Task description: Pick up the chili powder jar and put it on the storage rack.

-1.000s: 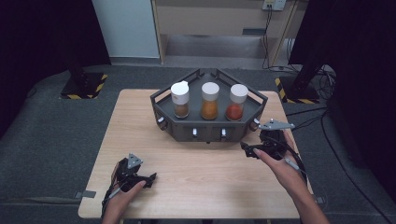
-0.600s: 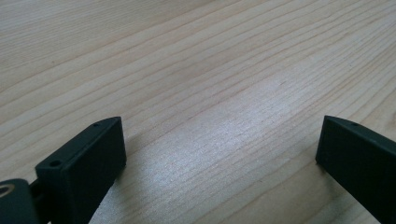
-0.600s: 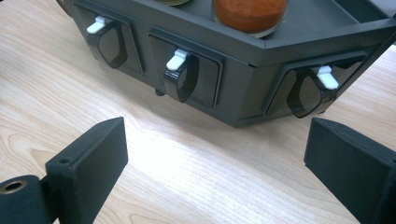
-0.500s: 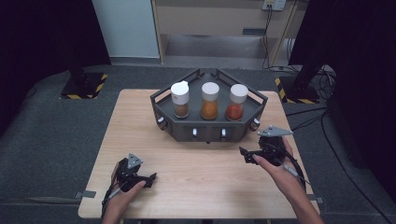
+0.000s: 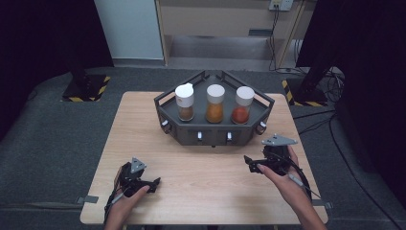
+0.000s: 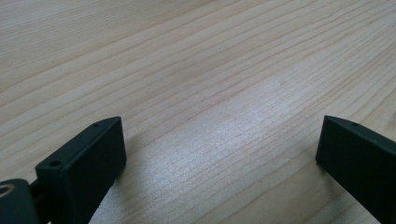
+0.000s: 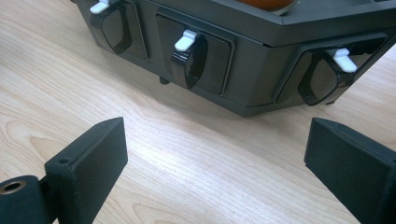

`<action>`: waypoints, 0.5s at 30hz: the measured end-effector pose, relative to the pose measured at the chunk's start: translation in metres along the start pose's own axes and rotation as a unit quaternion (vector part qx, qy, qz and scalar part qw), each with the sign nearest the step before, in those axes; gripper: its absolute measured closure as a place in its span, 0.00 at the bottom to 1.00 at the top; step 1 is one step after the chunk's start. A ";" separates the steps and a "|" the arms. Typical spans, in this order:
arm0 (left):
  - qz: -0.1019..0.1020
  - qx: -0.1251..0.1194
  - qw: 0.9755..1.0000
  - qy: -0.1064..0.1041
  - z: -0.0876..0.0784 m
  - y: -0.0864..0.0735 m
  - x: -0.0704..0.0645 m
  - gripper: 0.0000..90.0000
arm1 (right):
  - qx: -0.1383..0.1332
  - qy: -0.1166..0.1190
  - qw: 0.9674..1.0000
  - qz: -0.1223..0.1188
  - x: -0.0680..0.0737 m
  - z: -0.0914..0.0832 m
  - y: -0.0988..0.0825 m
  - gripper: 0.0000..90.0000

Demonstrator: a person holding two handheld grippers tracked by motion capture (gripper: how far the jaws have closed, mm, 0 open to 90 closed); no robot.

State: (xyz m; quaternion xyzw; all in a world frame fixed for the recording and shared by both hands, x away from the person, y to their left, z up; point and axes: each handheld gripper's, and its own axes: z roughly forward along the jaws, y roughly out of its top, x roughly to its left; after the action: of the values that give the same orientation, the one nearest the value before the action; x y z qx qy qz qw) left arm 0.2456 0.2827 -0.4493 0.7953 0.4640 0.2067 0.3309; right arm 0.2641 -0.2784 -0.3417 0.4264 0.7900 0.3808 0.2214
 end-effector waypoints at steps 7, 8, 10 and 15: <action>0.000 0.000 1.000 0.000 0.000 0.000 0.000 0.00 | -0.001 0.004 1.000 -0.003 0.003 0.002 -0.003 0.07; 0.000 0.000 1.000 0.000 0.000 0.000 0.000 0.00 | 0.000 0.005 1.000 -0.002 0.003 0.002 -0.003 0.07; 0.000 0.000 1.000 0.000 0.000 0.000 0.000 0.00 | 0.000 0.006 1.000 -0.004 0.004 0.003 -0.005 0.07; 0.000 0.000 1.000 0.000 0.000 0.000 0.000 0.00 | 0.002 0.009 1.000 -0.002 0.006 0.005 -0.010 0.07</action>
State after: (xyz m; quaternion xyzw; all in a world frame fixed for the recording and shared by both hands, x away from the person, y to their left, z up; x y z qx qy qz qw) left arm 0.2456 0.2827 -0.4493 0.7955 0.4638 0.2067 0.3307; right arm 0.2586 -0.2746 -0.3528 0.4217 0.7936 0.3827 0.2141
